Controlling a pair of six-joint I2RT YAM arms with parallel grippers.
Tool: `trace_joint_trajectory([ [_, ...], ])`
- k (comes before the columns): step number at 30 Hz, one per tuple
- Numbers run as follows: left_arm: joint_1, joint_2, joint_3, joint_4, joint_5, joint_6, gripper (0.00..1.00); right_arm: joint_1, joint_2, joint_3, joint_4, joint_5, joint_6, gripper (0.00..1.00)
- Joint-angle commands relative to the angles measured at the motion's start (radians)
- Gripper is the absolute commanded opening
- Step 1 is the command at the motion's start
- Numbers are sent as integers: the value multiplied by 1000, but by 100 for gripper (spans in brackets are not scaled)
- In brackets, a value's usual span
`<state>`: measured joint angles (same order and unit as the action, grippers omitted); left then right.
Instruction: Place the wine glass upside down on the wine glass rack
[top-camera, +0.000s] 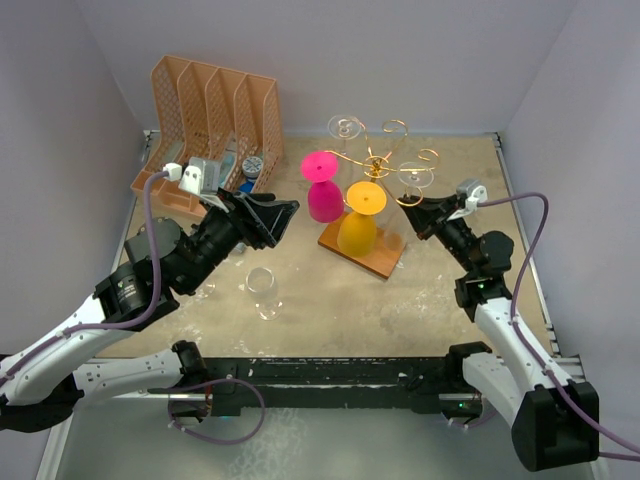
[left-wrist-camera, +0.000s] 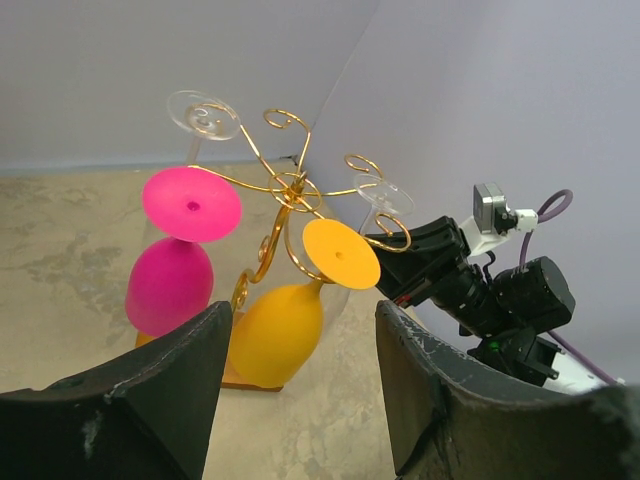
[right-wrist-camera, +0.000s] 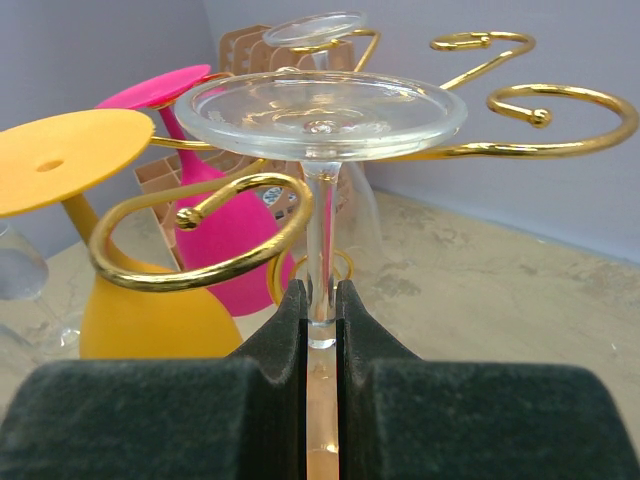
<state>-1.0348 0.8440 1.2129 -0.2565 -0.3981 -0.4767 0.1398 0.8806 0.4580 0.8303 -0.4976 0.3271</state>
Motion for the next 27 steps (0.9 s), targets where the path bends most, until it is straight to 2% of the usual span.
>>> trace_joint_trajectory([
  [1, -1, -7, 2, 25, -4, 6, 57, 14, 2, 57, 83, -71, -26, 0],
  [8, 0, -6, 3, 20, -2, 1, 57, 42, 13, 76, 60, -108, -37, 0],
  [18, -1, -12, -4, 17, -7, -4, 57, 49, -111, 51, -1, -85, -27, 0],
  [27, 0, -14, -20, 20, -13, -8, 57, 49, -187, 44, -92, 64, -19, 0],
])
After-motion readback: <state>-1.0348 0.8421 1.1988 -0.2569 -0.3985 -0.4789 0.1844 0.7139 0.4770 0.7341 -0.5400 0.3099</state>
